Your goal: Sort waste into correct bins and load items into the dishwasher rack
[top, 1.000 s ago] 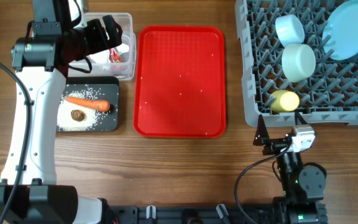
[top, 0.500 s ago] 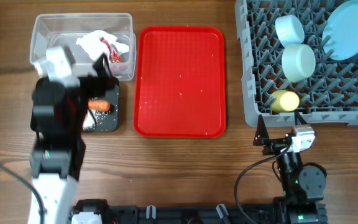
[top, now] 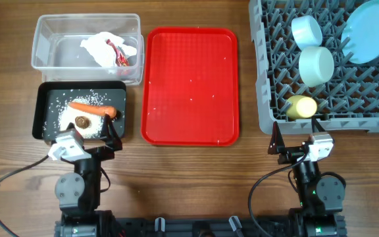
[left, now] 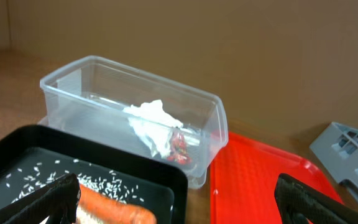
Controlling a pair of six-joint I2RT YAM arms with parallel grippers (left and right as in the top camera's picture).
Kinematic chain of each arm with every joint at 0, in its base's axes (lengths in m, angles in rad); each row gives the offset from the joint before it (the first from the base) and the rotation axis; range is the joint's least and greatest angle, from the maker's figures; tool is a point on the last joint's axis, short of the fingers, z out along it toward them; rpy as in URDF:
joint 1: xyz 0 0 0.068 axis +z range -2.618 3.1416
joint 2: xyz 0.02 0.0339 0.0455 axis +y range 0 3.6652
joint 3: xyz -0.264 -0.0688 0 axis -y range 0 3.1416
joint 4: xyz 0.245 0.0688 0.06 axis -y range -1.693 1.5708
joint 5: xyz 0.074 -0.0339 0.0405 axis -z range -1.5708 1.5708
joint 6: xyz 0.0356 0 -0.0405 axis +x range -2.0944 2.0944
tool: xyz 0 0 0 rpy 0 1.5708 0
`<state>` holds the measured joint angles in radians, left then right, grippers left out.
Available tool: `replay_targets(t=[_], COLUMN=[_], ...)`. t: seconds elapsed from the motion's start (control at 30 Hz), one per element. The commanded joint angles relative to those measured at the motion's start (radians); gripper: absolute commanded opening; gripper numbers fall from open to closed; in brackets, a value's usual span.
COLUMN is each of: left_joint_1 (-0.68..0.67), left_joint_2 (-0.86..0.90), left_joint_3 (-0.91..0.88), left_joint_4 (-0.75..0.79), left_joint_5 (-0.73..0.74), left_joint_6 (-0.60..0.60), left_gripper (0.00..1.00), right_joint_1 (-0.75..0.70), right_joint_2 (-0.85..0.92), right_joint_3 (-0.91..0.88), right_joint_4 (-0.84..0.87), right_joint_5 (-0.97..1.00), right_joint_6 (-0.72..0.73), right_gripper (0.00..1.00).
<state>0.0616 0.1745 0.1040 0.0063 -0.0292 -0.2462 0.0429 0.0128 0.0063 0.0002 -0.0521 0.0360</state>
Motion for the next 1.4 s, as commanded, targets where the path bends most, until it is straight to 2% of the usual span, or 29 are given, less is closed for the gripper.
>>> replay_targets(t=[0.0,0.13,0.23,0.4,1.37], left_joint_1=[0.009,0.009,0.009,0.009,0.009], left_joint_2=[-0.070,-0.130,-0.172,-0.172,-0.169], left_joint_3=[-0.042,-0.071,-0.098,-0.098,-0.098], left_joint_4=[0.005,0.006,0.000,-0.079,-0.075], left_joint_5=[-0.011,-0.028,-0.029,-0.016,-0.013], left_joint_6=[-0.001,-0.002,-0.053,-0.042,-0.054], left_gripper=[1.00,1.00,1.00,1.00,1.00], right_joint_1=[-0.005,-0.005,-0.005,-0.005,-0.005], right_joint_2=[-0.008,-0.008,-0.008,-0.008,-0.008], right_joint_3=[-0.001,-0.001,-0.001,-0.001,-0.001], right_joint_4=[0.003,0.003,0.003,0.003,0.003], right_joint_5=[-0.013,-0.013,-0.013,-0.013,-0.013], right_joint_6=[-0.007,-0.007,-0.007,-0.008,-0.008], right_gripper=[1.00,1.00,1.00,1.00,1.00])
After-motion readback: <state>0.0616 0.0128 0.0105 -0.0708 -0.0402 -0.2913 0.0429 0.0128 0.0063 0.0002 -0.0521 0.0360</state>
